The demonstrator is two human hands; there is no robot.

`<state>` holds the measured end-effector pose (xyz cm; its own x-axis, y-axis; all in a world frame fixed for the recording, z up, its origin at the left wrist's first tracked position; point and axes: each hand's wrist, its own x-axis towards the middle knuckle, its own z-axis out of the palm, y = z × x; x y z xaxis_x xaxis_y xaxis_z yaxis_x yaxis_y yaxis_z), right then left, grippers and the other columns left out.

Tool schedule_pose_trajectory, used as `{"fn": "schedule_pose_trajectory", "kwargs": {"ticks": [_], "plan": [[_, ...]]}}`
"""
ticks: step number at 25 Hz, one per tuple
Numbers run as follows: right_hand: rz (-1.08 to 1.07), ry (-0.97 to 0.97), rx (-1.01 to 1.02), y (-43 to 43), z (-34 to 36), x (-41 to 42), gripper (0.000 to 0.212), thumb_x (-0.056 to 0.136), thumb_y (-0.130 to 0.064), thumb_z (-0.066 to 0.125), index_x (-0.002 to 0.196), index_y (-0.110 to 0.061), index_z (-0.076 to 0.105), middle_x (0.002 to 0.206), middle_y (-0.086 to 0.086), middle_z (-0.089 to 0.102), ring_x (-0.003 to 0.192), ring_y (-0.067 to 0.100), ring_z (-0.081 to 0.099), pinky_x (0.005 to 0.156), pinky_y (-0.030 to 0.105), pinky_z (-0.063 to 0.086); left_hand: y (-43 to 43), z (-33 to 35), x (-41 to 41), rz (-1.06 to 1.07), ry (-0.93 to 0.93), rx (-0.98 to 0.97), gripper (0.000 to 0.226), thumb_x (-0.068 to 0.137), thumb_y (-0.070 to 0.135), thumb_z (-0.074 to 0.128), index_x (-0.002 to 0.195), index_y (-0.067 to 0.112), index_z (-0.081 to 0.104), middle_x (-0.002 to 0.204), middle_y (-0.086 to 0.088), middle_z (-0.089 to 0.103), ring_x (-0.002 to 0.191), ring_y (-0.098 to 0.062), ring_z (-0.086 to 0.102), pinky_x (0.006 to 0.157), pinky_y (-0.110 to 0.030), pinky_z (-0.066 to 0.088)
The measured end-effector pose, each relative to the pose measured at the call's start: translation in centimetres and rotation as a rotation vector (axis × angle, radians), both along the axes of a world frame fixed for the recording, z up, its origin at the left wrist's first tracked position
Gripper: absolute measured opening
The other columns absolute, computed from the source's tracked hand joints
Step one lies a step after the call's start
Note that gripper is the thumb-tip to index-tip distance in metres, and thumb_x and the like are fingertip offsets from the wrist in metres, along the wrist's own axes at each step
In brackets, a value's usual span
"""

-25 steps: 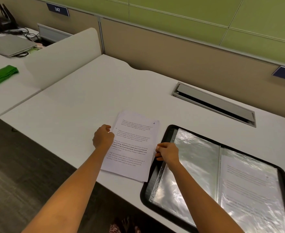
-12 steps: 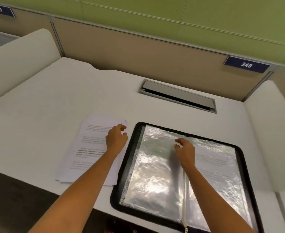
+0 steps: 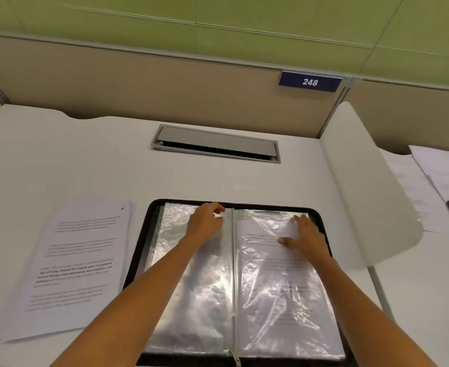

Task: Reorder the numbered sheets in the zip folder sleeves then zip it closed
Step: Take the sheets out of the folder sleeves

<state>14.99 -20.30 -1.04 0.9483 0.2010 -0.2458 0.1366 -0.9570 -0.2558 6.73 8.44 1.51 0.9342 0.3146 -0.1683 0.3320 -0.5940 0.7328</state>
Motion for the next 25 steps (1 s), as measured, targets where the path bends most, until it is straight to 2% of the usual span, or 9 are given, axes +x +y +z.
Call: {"fn": "schedule_pose_trajectory", "kwargs": {"ticks": [5,8,11,14,16,18,20,22,25], "plan": [[0.059,-0.078,-0.013,-2.6,-1.0,0.3,0.085,0.085,-0.058,0.060,0.150,-0.016,0.024,0.159,0.008,0.021,0.149,0.022,0.011,0.116,0.043,0.020,-5.2,-0.4,2.2,-0.149,-0.009,-0.023,0.020,0.087,0.028,0.068,0.107,0.025,0.066,0.104,0.008,0.065,0.090,-0.011,0.062,0.083,-0.031,0.052],[0.071,-0.207,0.081,-2.6,-0.8,-0.5,0.061,0.092,-0.038,0.060,0.145,-0.017,0.039,0.155,0.010,0.032,0.147,0.023,0.022,0.118,0.040,0.016,-7.9,0.0,3.1,-0.221,0.003,-0.074,0.025,0.085,0.036,0.071,0.104,0.021,0.070,0.091,0.005,0.069,0.084,-0.013,0.066,0.080,-0.032,0.053],[0.034,-0.269,0.338,-1.7,0.3,-1.9,0.043,0.090,-0.023,0.063,0.133,-0.017,0.057,0.122,0.003,0.068,0.120,0.021,0.058,0.108,0.039,0.039,-10.4,0.7,3.7,-0.219,0.076,-0.218,0.038,0.081,0.052,0.070,0.094,0.017,0.072,0.081,0.004,0.073,0.071,-0.011,0.070,0.070,-0.032,0.058],[0.048,-0.045,0.589,-0.2,2.2,-3.8,0.037,0.088,-0.028,0.068,0.125,-0.024,0.063,0.101,-0.011,0.074,0.092,0.004,0.069,0.085,0.021,0.053,-12.3,1.4,4.6,-0.106,0.232,-0.381,0.055,0.071,0.066,0.071,0.078,0.012,0.067,0.078,-0.002,0.074,0.067,-0.014,0.072,0.057,-0.028,0.057],[0.030,0.115,0.775,0.7,3.8,-4.6,0.030,0.088,-0.032,0.069,0.117,-0.025,0.068,0.098,-0.013,0.074,0.093,0.000,0.068,0.082,0.015,0.051,-12.8,1.6,4.9,-0.029,0.254,-0.461,0.041,0.077,0.050,0.075,0.072,0.012,0.062,0.076,-0.008,0.073,0.064,-0.019,0.071,0.061,-0.033,0.060],[-0.062,0.246,1.004,0.8,4.6,-4.4,0.020,0.090,-0.024,0.066,0.109,-0.017,0.072,0.095,-0.003,0.076,0.091,0.009,0.071,0.084,0.024,0.055,-12.4,1.9,5.0,0.069,0.243,-0.516,0.021,0.085,0.028,0.073,0.077,0.012,0.062,0.078,-0.010,0.072,0.062,-0.019,0.069,0.063,-0.035,0.058],[-0.216,0.286,1.135,0.5,4.9,-3.5,0.017,0.092,-0.018,0.063,0.104,-0.008,0.071,0.095,0.005,0.076,0.085,0.022,0.073,0.084,0.037,0.057,-11.0,2.2,5.0,0.122,0.234,-0.497,0.007,0.087,0.016,0.067,0.085,0.010,0.064,0.080,-0.008,0.071,0.060,-0.016,0.067,0.059,-0.031,0.055],[-0.252,0.150,0.987,-0.2,4.1,-2.0,0.017,0.092,-0.017,0.063,0.106,-0.009,0.069,0.099,0.005,0.075,0.085,0.019,0.072,0.088,0.040,0.056,-8.6,2.6,4.8,0.175,0.251,-0.498,0.010,0.089,0.013,0.061,0.094,0.007,0.066,0.078,-0.005,0.069,0.061,-0.015,0.064,0.056,-0.028,0.054],[-0.027,-0.030,0.387,-1.6,2.0,0.1,0.042,0.092,-0.027,0.063,0.131,-0.015,0.056,0.131,0.008,0.060,0.113,0.021,0.058,0.096,0.032,0.045,-3.6,3.2,3.7,0.263,0.281,-0.449,0.012,0.090,0.011,0.058,0.095,0.007,0.068,0.078,-0.005,0.065,0.063,-0.017,0.060,0.057,-0.027,0.051]]}}
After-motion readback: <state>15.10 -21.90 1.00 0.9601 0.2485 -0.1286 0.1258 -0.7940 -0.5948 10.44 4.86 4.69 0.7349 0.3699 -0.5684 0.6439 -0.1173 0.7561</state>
